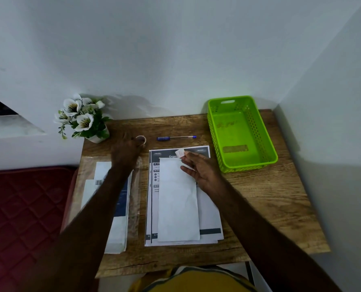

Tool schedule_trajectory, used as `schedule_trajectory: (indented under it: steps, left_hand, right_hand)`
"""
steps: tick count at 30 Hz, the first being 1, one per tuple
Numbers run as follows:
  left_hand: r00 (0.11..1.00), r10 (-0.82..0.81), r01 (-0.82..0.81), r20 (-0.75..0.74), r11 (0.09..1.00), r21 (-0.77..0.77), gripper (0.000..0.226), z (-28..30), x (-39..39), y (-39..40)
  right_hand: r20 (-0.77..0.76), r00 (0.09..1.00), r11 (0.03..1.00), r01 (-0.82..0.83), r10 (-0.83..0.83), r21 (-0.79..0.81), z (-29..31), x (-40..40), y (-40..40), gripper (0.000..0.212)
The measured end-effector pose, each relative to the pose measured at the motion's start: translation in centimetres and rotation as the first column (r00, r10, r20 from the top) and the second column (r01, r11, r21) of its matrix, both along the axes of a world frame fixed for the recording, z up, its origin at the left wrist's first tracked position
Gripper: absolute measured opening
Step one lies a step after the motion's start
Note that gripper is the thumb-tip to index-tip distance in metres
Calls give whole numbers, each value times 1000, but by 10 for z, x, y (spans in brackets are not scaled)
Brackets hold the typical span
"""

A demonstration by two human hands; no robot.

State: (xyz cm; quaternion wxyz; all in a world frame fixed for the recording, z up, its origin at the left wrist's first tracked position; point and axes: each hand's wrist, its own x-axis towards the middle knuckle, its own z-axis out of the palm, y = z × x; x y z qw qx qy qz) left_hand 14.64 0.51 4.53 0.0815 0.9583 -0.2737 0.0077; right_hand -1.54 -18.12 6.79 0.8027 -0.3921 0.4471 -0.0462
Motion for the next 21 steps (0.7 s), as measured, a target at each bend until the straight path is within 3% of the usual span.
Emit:
schedule_trajectory:
  steps: [6, 9, 13, 16, 21]
  left_hand:
    - [998, -56, 56, -6, 998, -2, 33, -6, -2, 7]
    - [999, -25, 32, 42, 982, -187, 37, 4, -18, 5]
    - [974, -193, 220, 118, 929, -298, 46, -1, -74, -13]
    - [956, -263, 294, 132, 878, -378, 38, -7, -101, -31]
    - [930, -255, 337, 264, 878, -340, 26, -18, -111, -45]
  right_hand:
    - [-16, 1000, 1000, 7, -7, 14, -2, -4, 4, 28]
    - [-11, 1000, 999, 10, -10, 43, -2, -4, 7, 31]
    - [-23, 999, 997, 42, -41, 67, -5, -4, 9, 32]
    - [-45, 996, 994, 76, -72, 82, -8, -5, 11, 25]
    - [-82, 994, 994, 82, -75, 75, -10, -8, 16, 19]
